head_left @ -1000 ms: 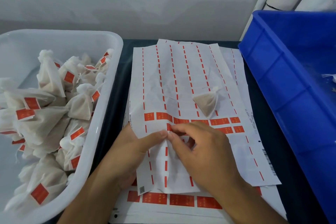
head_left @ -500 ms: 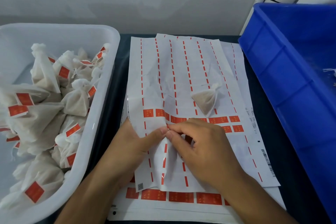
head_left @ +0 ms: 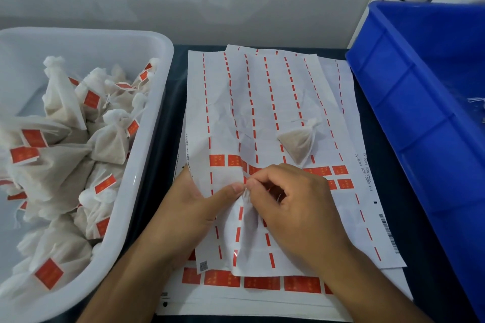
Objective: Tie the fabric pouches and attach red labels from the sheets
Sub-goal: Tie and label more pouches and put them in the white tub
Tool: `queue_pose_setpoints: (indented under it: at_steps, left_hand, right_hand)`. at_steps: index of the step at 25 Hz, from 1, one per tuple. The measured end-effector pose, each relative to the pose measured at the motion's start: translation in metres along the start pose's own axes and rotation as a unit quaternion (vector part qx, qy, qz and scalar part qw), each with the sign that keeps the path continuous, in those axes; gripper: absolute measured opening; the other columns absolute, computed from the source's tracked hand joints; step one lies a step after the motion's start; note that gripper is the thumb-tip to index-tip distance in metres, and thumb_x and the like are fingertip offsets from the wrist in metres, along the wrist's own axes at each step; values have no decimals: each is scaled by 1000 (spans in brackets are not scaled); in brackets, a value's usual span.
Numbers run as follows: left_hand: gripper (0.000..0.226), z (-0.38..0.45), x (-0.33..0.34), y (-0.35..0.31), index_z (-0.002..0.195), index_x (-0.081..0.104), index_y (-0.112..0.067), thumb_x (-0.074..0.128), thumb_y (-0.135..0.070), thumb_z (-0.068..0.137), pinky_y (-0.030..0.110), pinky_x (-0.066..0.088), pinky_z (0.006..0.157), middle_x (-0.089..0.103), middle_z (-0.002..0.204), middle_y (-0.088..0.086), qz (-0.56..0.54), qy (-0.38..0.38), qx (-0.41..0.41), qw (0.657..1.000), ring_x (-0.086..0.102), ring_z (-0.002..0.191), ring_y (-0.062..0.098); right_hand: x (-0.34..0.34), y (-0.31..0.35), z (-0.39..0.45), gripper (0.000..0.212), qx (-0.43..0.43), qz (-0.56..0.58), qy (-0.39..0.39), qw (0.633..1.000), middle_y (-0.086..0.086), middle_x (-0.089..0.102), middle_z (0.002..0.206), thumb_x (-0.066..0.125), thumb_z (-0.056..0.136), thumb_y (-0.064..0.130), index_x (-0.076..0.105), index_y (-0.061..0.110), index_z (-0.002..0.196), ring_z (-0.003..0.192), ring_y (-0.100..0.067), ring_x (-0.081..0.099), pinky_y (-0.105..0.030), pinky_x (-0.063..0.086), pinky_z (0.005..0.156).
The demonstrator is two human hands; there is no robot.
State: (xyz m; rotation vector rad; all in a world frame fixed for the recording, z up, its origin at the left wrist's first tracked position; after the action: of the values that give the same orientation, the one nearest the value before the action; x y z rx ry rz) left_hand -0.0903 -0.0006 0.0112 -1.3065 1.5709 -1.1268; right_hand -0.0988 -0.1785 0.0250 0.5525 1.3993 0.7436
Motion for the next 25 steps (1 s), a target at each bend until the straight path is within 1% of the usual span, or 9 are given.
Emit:
queue_pose_setpoints:
  at_steps: [3, 8, 13, 15, 16, 18, 20, 22, 25]
  left_hand:
    - [28, -2, -1, -2, 99, 66, -61, 77, -48, 77, 25, 61, 58, 78, 99, -16, 7, -12, 0, 1000, 78, 84, 12]
    - [42, -5, -4, -6, 104, 59, -65, 82, -53, 71, 28, 62, 57, 76, 99, -24, 28, -69, -19, 997, 77, 82, 7]
    - [71, -11, -7, -11, 114, 38, -65, 84, -63, 60, 11, 52, 55, 58, 100, -50, 124, -141, -1, 982, 69, 86, -6]
    - [94, -14, -5, -14, 134, 24, -66, 88, -53, 66, 20, 59, 75, 44, 105, -61, 168, -161, 26, 972, 57, 88, -25]
    - [109, -17, -4, -14, 145, 12, -62, 89, -48, 69, 29, 54, 92, 37, 117, -59, 192, -178, 29, 965, 51, 92, -27]
    - [122, -22, -5, -14, 152, -5, -58, 88, -48, 73, 42, 44, 107, 31, 141, -38, 271, -203, 32, 940, 43, 114, -11]
    - [114, -26, -4, -13, 152, -2, -54, 82, -53, 76, 47, 37, 112, 22, 161, -16, 390, -218, 57, 893, 39, 140, 11]
    - [101, -29, 3, -15, 151, 6, -52, 76, -58, 79, 50, 28, 116, 9, 167, -8, 487, -233, 93, 837, 26, 153, 26]
    - [74, -11, 30, -33, 147, 18, -55, 64, -61, 89, 47, 36, 114, 31, 162, -14, 485, -204, 114, 843, 35, 148, 17]
  right_hand:
    - [0, -1, 2, 27, 10, 25, -6, 1000, 28, 67, 88, 52, 91, 59, 70, 40, 96, 99, 8, 60, 3, 44, 79]
    - [-1, -2, 6, 13, 53, 79, -21, 995, 28, 67, 82, 59, 93, 54, 64, 44, 87, 94, 11, 62, 1, 46, 71]
    - [-11, -7, 9, 14, 112, 176, -16, 978, 30, 70, 88, 64, 96, 46, 70, 38, 86, 90, 8, 66, -2, 48, 66]
    - [-18, -8, 10, 14, 146, 246, -14, 958, 24, 74, 88, 65, 95, 44, 75, 37, 88, 88, 4, 70, -7, 53, 65]
    - [-23, -7, 11, 12, 163, 272, -13, 948, 20, 75, 87, 64, 94, 45, 75, 40, 90, 84, 2, 71, -11, 55, 63]
    - [-34, -8, 13, 15, 186, 321, -12, 929, 12, 74, 77, 63, 97, 42, 76, 38, 88, 63, -5, 69, -15, 53, 57]
    - [-44, -10, 17, 22, 191, 390, -25, 900, 5, 71, 72, 62, 100, 35, 76, 31, 83, 48, -7, 55, -19, 46, 49]
    - [-54, -14, 20, 22, 190, 442, -53, 875, 1, 77, 85, 62, 101, 33, 78, 29, 86, 48, -6, 54, -19, 45, 48]
    - [-64, -23, 24, 15, 186, 503, -111, 837, -3, 79, 99, 67, 98, 34, 80, 27, 96, 53, -5, 59, -16, 45, 45]
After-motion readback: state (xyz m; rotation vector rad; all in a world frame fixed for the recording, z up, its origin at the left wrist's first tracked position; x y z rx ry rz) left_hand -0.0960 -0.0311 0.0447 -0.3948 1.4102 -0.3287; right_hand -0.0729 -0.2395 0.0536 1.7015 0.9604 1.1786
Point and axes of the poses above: each hand's wrist, its own z-axis towards the middle knuckle, its own x-axis out of the palm, y = z × x, the point moved 2 cm from there along z, towards the middle knuckle
